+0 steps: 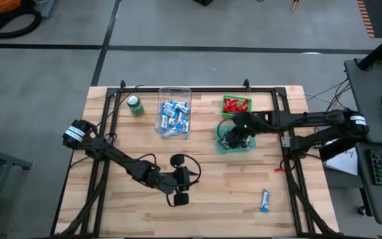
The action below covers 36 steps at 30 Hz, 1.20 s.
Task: Sort candy
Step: Put the brown candy into the blue bin, then put the white candy into the transparent bin
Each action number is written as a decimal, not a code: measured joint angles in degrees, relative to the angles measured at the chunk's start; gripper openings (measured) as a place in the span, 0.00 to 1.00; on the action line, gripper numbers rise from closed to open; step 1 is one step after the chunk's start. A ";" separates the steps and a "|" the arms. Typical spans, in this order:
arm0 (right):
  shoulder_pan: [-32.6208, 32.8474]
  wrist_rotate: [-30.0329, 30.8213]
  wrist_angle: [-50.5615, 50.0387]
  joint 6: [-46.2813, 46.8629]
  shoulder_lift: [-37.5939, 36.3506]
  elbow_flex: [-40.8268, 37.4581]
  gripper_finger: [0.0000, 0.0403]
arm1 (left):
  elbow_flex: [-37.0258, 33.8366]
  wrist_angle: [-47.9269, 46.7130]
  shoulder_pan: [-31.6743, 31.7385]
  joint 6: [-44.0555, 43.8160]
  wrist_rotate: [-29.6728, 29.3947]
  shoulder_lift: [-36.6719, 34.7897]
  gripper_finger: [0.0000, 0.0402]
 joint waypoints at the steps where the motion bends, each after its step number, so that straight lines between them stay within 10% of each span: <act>1: -1.49 -1.29 0.38 -0.50 0.24 -0.53 0.03 | -0.02 0.00 0.00 -0.05 -0.10 0.00 0.25; 12: -7.44 -4.41 6.36 -1.98 1.49 -6.79 0.04 | 0.00 -1.73 -0.05 -1.72 -0.15 0.02 0.25; 25: -9.79 -2.79 2.81 -2.28 1.24 -6.84 0.34 | 0.00 -2.14 -0.07 -3.65 -0.19 0.02 0.25; 36: -9.59 -2.90 -5.74 -2.25 -1.19 -2.96 0.40 | 0.00 -2.51 -0.04 -4.82 -0.19 0.02 0.25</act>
